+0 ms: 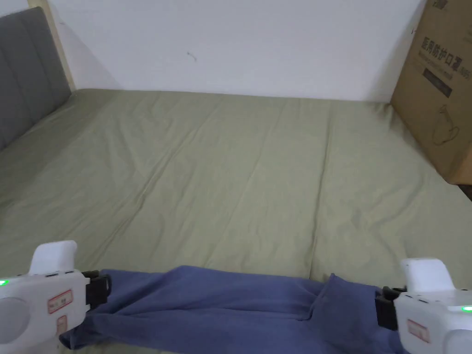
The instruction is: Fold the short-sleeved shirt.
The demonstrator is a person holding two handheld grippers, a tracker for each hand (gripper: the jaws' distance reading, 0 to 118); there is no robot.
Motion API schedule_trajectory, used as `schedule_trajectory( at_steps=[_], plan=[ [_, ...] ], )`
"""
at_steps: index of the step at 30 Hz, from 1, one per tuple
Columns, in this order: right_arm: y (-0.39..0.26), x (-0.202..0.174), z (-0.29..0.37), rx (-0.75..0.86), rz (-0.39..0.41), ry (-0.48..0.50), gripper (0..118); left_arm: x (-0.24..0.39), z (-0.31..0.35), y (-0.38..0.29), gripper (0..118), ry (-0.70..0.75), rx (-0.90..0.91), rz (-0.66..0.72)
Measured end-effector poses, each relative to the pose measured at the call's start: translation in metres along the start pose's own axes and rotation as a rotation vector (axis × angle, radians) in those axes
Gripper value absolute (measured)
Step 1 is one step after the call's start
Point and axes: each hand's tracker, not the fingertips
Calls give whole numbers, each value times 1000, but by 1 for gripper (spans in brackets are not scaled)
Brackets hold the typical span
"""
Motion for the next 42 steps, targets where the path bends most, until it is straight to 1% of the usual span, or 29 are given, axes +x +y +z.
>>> schedule_trajectory(
  at_steps=[1, 2, 3, 4, 6, 7, 8, 9, 10, 11, 12, 13, 18, 20, 23, 24, 25, 27, 29, 30, 31, 32, 34, 35, 38, 42],
  plan=[
    [-1, -16, -6, 29, 1, -76, 0, 4, -1, -5, 0, 2, 4, -10],
    [-4, -30, -12, 38, 36, -111, 0, 6, -1, -8, 0, -2, 11, -32],
    [-5, -43, -19, 5, 68, -79, 0, 6, -2, -9, 0, -9, 3, -37],
    [-6, -53, -26, -23, 51, -52, 0, 3, -3, -9, 0, -16, -10, -24],
    [-9, -65, -31, -60, -22, 82, 0, -5, -3, -12, 0, -32, -1, 29],
    [-8, -71, -34, -70, -36, 103, 0, -14, -1, -12, 2, -36, 10, 70],
    [-9, -77, -34, -58, -23, 80, 0, -23, 1, -12, 12, -32, 12, 110],
    [-9, -84, -35, -58, -9, 77, 0, -32, 4, -13, 32, -37, 31, 165],
    [-9, -89, -38, -65, 14, 79, 0, -44, 6, -16, 68, -57, 48, 222],
    [-7, -91, -39, -74, 14, 85, 0, -55, 7, -18, 91, -79, 53, 270],
    [-7, -94, -41, -84, 11, 102, 0, -64, 7, -21, 107, -89, 50, 316],
    [-7, -96, -44, -103, 4, 133, 0, -72, 4, -24, 113, -89, 41, 362],
    [-9, -108, -56, -146, 26, 138, 0, -99, -18, -48, 112, -155, 2, 541],
    [-11, -110, -59, -167, 32, 144, 0, -101, -32, -55, 112, -160, -36, 578],
    [-14, -111, -63, -195, 58, 124, 0, -110, -57, -62, 112, -175, -66, 618],
    [-14, -110, -64, -200, 57, 121, 0, -112, -62, -64, 110, -212, -64, 662],
    [-14, -109, -64, -206, 54, 119, 0, -113, -67, -66, 101, -236, -72, 705],
    [-13, -105, -66, -221, 45, 116, 0, -106, -77, -66, 79, -282, -42, 768],
    [-12, -103, -71, -228, 40, 109, 0, -93, -94, -65, 53, -263, -48, 742],
    [-12, -103, -73, -238, 39, 106, 0, -94, -112, -63, 36, -236, -82, 695],
    [-11, -101, -74, -248, 36, 104, 0, -90, -118, -61, 15, -179, -113, 678],
    [-11, -100, -72, -248, 32, 102, 0, -91, -119, -59, 15, -178, -122, 694],
    [-10, -97, -68, -242, 20, 103, 0, -97, -114, -49, 14, -220, -115, 696],
    [-9, -96, -66, -240, 15, 102, 0, -99, -111, -47, 14, -223, -120, 686],
    [-7, -91, -69, -252, -8, 111, 0, -95, -96, -41, 14, -200, -117, 602],
    [-7, -89, -67, -247, -33, 114, 0, -98, -83, -36, 14, -193, -90, 595]
  ],
)
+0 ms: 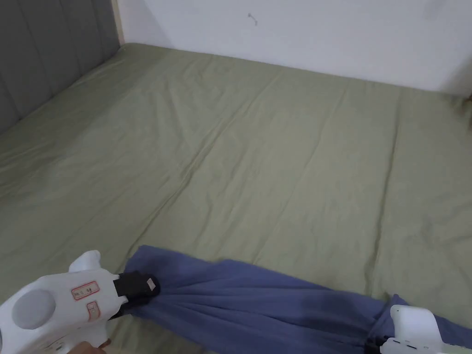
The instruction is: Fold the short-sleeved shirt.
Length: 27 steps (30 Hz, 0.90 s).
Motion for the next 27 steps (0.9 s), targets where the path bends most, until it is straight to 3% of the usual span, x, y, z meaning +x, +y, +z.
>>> schedule_trajectory(
  at_steps=[3, 10, 15, 21, 25, 27],
  plan=[
    [0, 1, 2, 0, -5, 14, 0, -3, 14, 8, 14, 83, 44, -53],
    [-3, 11, 5, 12, -51, 30, 0, 13, 43, 12, 14, 126, 89, -92],
    [-9, 23, 12, 22, -78, 25, 0, 68, 44, -4, 14, 123, 107, -273],
    [-17, 46, 21, 39, -143, 17, 0, 153, 25, -44, 14, -10, 55, -562],
    [-25, 63, 27, 52, -195, 10, 0, 193, -12, -99, 15, -157, -97, -685],
    [-29, 69, 29, 51, -202, 4, 0, 202, -33, -125, 26, -164, -158, -718]
  ],
)
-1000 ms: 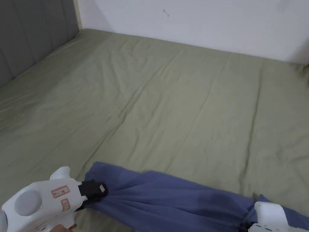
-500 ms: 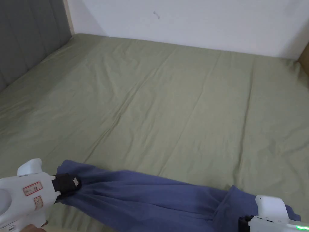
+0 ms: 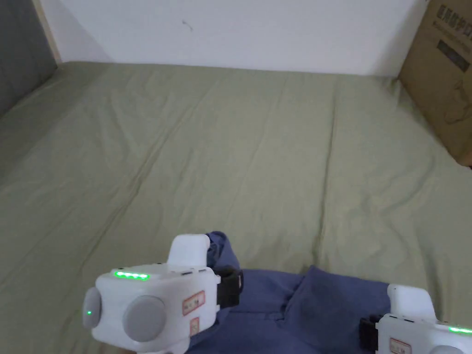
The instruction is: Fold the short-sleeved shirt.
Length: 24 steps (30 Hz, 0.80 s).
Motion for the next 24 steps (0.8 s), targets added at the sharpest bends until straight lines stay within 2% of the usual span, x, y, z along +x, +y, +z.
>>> schedule_trajectory(
  at_steps=[1, 3, 6, 7, 9, 12, 13, 14, 15, 16, 17, 18, 24],
  plan=[
    [-2, 4, 1, -3, -8, -5, 0, 7, -14, -5, 40, -18, -46, -15],
    [-5, 14, 3, -3, -34, -7, 0, 20, -31, -17, 57, -68, -135, -49],
    [-10, 26, 3, -16, -69, -19, 0, 32, -43, -29, 96, -54, -205, -54],
    [-12, 29, 4, -16, -76, -25, 0, 33, -41, -29, 103, -53, -190, -57],
    [-13, 34, 5, -16, -87, -28, 0, 28, -27, -27, 102, -58, -166, -50],
    [-14, 38, 5, -10, -103, -23, 0, 7, -9, -12, 102, -70, -111, 65],
    [-14, 38, 5, -10, -106, -22, 0, -4, 1, -9, 98, -67, -81, 119],
    [-14, 37, 5, -10, -108, -21, 0, -13, 7, -5, 87, -57, -49, 157],
    [-14, 37, 4, -9, -110, -20, 0, -24, 11, -2, 66, -43, -19, 195],
    [-14, 37, 3, -10, -112, -19, 0, -33, 10, 0, 23, -5, -13, 221],
    [-14, 36, 2, -11, -112, -17, 0, -38, 11, -2, 3, 52, -15, 236],
    [-14, 35, 3, -12, -111, -13, 0, -43, 10, -3, 4, 86, -16, 227],
    [-16, 31, 1, -16, -105, 5, 0, -41, -18, -24, 4, 54, -121, 232]
  ],
)
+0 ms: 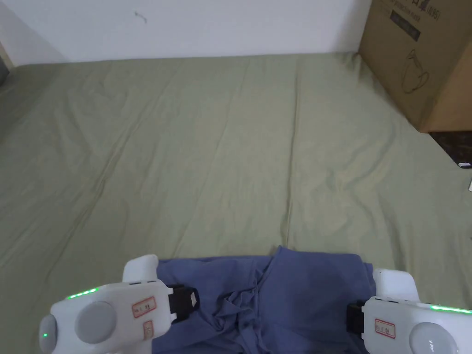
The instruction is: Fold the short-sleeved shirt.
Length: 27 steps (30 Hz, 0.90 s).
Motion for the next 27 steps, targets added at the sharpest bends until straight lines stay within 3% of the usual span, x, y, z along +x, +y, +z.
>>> schedule_trajectory(
  at_steps=[8, 14, 22, 27],
  plan=[
    [-5, 4, 1, -3, -32, 21, 0, 34, -27, -18, 4, -84, -97, -51],
    [-6, 3, 1, -6, -38, 21, 0, 75, -34, -36, 4, -59, -157, -266],
    [-6, -1, 5, -5, -25, 19, 0, 68, -25, -30, 4, -131, -169, -233],
    [-6, -3, 7, -2, -17, 12, 0, 27, 17, -9, 4, -138, -46, -134]
  ],
)
